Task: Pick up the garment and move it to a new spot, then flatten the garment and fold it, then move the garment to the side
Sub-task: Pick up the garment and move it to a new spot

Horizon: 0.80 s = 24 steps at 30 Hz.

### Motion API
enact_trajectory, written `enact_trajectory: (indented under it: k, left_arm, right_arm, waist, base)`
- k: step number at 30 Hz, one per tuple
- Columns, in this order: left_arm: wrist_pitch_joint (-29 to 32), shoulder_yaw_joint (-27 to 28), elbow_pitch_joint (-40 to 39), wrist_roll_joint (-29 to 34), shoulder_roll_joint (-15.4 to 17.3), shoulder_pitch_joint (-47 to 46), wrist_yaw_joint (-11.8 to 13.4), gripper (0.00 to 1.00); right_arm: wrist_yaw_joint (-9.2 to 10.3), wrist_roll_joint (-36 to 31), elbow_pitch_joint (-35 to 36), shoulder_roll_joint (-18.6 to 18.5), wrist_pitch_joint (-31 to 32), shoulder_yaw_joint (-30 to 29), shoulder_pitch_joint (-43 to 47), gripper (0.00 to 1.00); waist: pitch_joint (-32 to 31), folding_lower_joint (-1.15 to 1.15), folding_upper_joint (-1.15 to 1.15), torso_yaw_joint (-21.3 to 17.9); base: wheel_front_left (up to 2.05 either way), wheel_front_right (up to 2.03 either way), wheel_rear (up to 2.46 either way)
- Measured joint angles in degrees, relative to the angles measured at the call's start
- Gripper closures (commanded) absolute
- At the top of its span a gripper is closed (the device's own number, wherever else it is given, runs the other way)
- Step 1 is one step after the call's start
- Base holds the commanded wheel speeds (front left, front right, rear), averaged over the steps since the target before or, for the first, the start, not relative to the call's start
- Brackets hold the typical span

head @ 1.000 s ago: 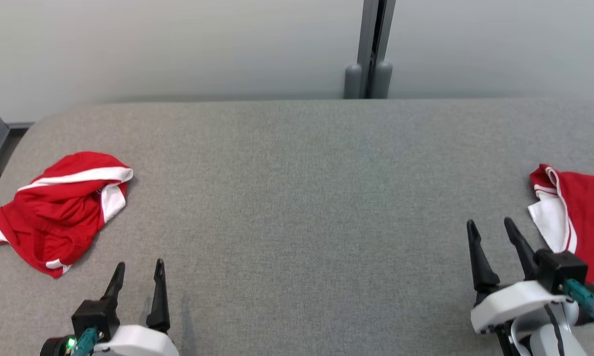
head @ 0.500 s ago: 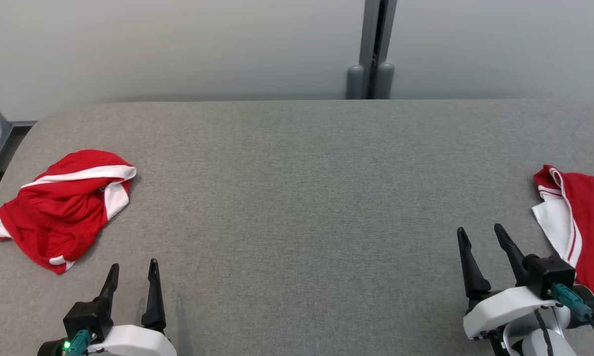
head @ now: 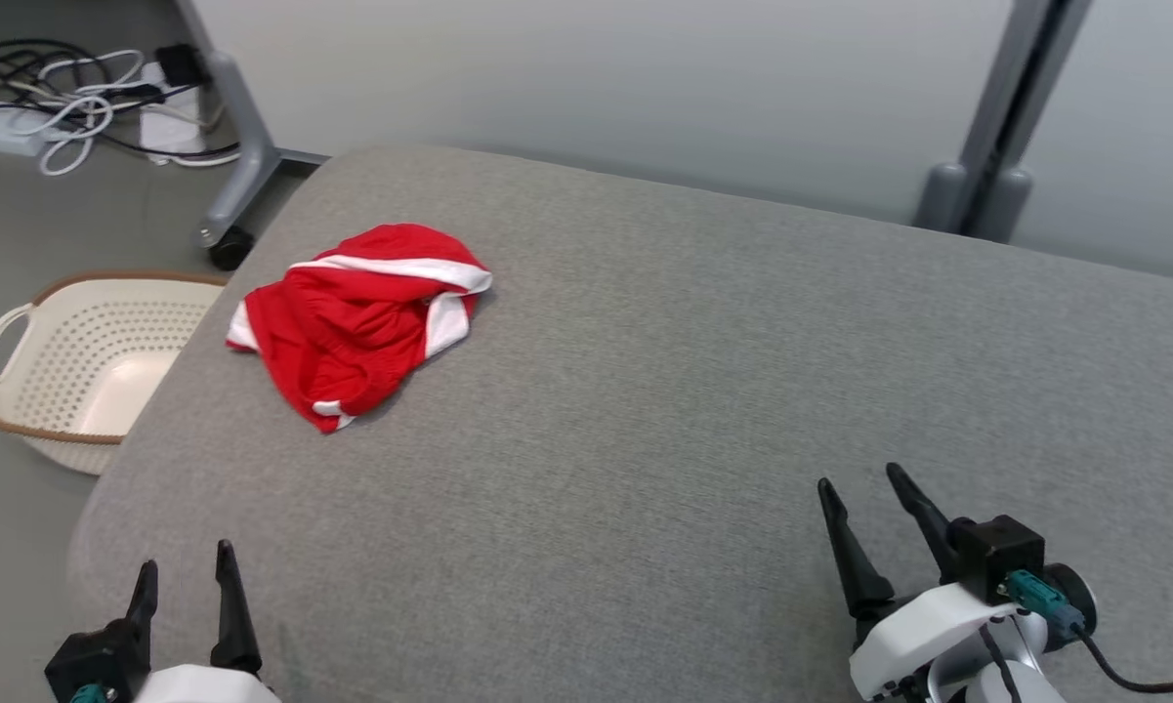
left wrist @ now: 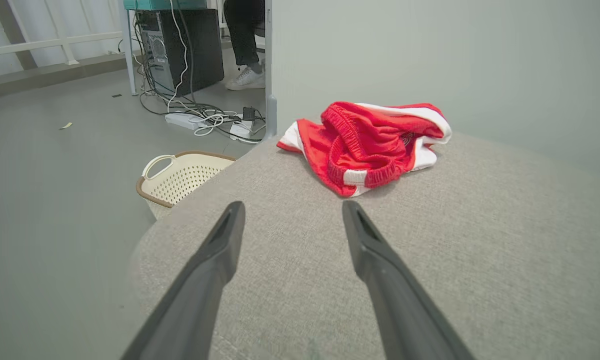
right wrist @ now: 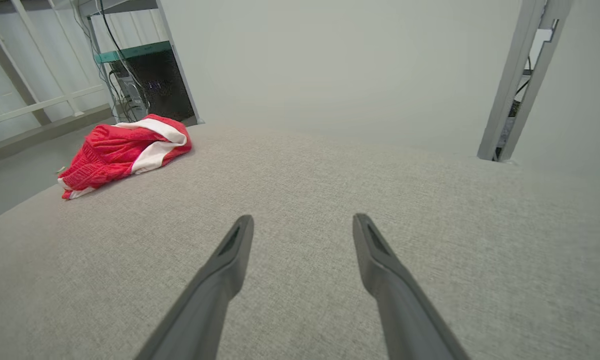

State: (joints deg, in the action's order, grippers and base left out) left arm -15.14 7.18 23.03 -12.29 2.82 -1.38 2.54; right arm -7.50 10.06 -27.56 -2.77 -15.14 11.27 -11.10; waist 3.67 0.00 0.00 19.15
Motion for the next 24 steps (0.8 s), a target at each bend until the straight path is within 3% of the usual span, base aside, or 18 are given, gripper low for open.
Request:
enact_trajectory:
  k: [8, 16, 24]
  left_arm:
    - [0.00, 4.50, 3.57, 0.20, 0.02, 0.58, -2.45, 0.00]
    - [0.00, 7.90, 12.70, -1.94, 0.49, -9.15, -5.79, 0.00]
    - [1.53, 4.49, 26.19, -3.96, 8.61, -29.52, -9.57, 0.00]
  right_arm:
    - [0.00, 0.68, -0.69, 0.14, 0.00, 3.25, -1.00, 0.00]
    - [0.00, -3.01, -1.25, 0.08, 0.00, 3.09, -3.12, 0.00]
    - [0.00, -7.00, 1.35, -1.22, 0.00, 2.35, -7.01, 0.00]
  waist:
    - [0.03, 0.00, 0.00, 4.67]
    - [4.16, 0.00, 0.00, 1.78]
    - [11.24, 0.00, 0.00, -1.42]
  base:
    - [0.00, 0.00, 0.00]
    - [0.00, 0.00, 0.00]
    - [0.00, 0.00, 0.00]
